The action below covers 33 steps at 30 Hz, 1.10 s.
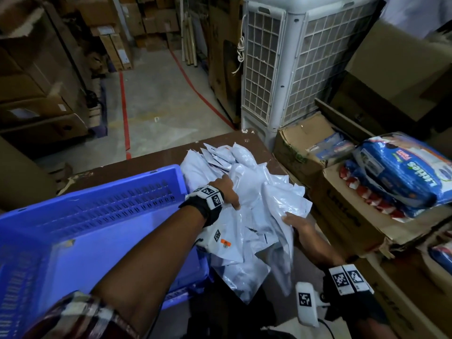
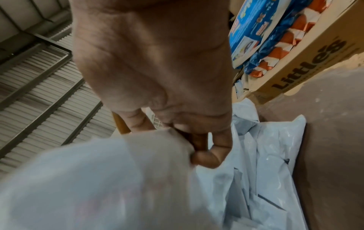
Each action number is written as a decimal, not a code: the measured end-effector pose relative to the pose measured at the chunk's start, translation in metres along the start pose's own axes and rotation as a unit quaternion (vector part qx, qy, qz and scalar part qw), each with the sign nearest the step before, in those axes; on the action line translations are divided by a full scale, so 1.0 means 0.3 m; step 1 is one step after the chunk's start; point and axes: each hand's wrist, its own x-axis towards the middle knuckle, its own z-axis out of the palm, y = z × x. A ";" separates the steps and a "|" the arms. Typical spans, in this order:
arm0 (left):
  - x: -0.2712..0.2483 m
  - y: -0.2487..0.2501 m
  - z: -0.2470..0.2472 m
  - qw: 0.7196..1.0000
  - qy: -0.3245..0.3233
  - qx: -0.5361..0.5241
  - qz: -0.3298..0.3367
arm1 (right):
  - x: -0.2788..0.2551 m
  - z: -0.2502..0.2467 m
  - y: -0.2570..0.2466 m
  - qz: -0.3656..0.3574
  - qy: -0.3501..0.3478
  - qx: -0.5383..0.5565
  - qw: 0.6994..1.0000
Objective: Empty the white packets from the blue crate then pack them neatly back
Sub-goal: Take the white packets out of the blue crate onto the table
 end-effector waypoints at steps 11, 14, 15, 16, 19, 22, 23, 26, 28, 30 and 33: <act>0.001 -0.015 -0.077 0.998 -0.035 -0.055 0.001 | -0.084 -0.021 -0.049 -0.086 0.069 -0.050 0.993; 0.002 -0.041 -0.140 0.987 -0.042 -0.155 0.014 | -0.058 0.014 -0.101 -0.120 0.079 -0.062 0.988; -0.007 -0.044 -0.158 0.978 -0.044 -0.205 0.019 | -0.047 0.028 -0.123 -0.130 0.083 -0.058 0.986; -0.016 -0.042 -0.171 0.965 -0.047 -0.256 0.020 | -0.036 0.042 -0.147 -0.139 0.085 -0.051 0.985; -0.027 -0.031 -0.175 0.943 -0.050 -0.328 0.012 | 0.001 0.080 -0.221 -0.176 0.070 -0.033 0.981; -0.024 -0.060 -0.131 0.927 -0.074 -0.368 -0.012 | 0.072 0.100 -0.246 -0.170 0.078 -0.079 0.979; -0.030 -0.073 -0.116 0.929 -0.062 -0.365 -0.028 | 0.098 0.103 -0.239 -0.154 0.075 -0.113 0.979; -0.030 -0.102 -0.078 0.953 0.001 -0.301 -0.028 | 0.167 0.095 -0.192 -0.085 0.037 -0.216 0.972; -0.024 -0.118 -0.074 0.963 0.041 -0.266 -0.024 | 0.172 0.090 -0.176 -0.071 0.000 -0.233 0.970; -0.027 -0.127 -0.077 0.974 0.053 -0.220 -0.007 | 0.165 0.087 -0.173 -0.076 -0.009 -0.233 0.969; -0.041 -0.118 -0.064 0.983 0.042 -0.178 0.030 | 0.177 0.095 -0.173 -0.100 0.012 -0.241 0.965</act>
